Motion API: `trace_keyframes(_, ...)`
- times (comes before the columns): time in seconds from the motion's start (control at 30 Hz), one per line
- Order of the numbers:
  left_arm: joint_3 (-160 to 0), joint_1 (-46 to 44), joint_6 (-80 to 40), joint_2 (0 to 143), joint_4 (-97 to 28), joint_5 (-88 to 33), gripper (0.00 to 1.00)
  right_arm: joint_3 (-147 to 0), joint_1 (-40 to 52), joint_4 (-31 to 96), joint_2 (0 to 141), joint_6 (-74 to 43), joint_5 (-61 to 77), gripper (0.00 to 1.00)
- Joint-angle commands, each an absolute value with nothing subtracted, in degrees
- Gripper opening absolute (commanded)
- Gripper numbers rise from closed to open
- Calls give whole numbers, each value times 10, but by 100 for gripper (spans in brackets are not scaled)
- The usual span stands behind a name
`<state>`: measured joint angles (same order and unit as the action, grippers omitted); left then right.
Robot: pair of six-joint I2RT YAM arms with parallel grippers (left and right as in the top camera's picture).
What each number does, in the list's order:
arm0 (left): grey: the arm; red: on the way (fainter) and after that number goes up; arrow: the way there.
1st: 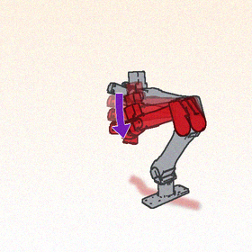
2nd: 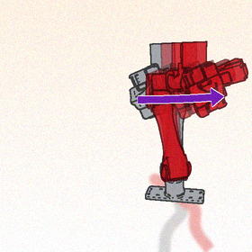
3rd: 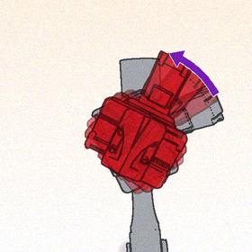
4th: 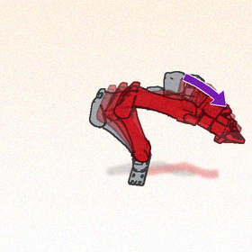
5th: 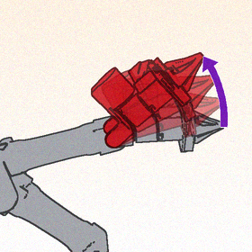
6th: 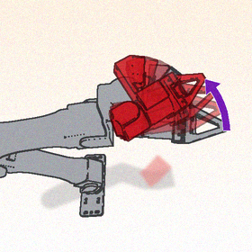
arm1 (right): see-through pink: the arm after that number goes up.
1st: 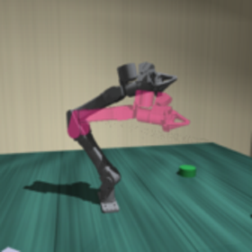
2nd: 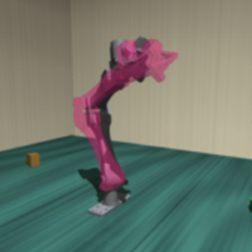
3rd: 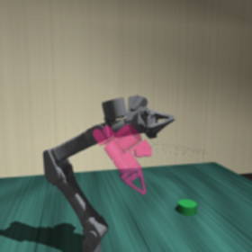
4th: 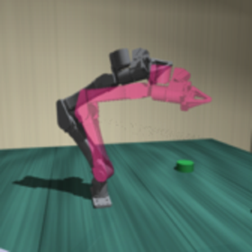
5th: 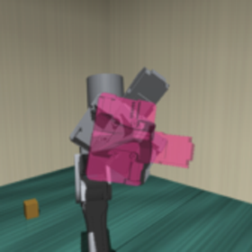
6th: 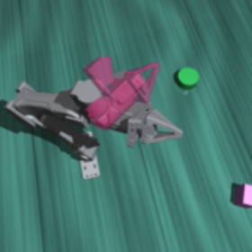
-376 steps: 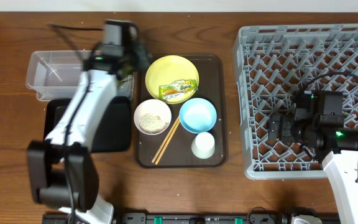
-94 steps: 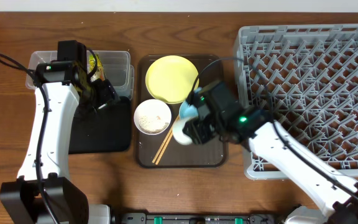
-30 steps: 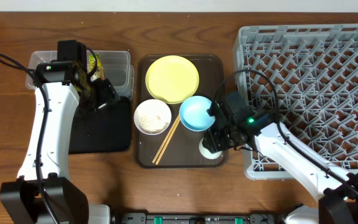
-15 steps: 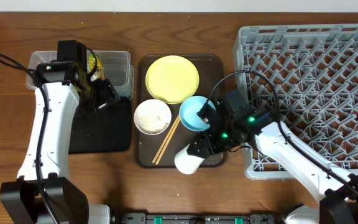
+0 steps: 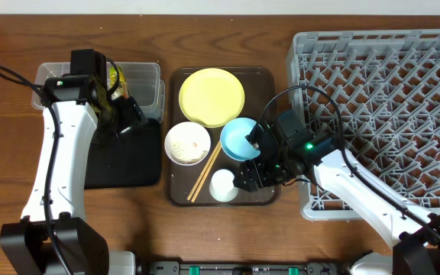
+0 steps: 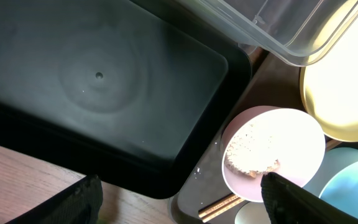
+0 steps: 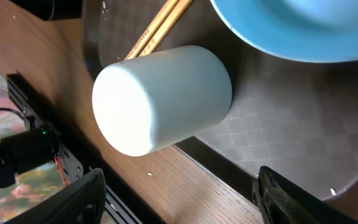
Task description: Sort waste into correct bins and load items into the dishwasher rack
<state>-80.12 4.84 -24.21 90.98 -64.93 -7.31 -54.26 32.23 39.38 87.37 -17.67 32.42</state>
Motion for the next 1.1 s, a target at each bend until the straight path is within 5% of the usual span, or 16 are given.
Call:
trace_keyframes(0.0,-799,51,-247,908,-651,-70,84,-540,333,392,877,-136,361,76)
trace_keyframes(0.13,-799,51,-247,908,-651,-70,84,-540,371,378,877,-119,328,76)
trace_keyframes(0.5,-799,51,-247,908,-651,-70,84,-540,495,286,877,-129,-29,82)
trace_keyframes(1.07,-799,51,-247,908,-651,-70,84,-540,533,272,884,-128,30,85)
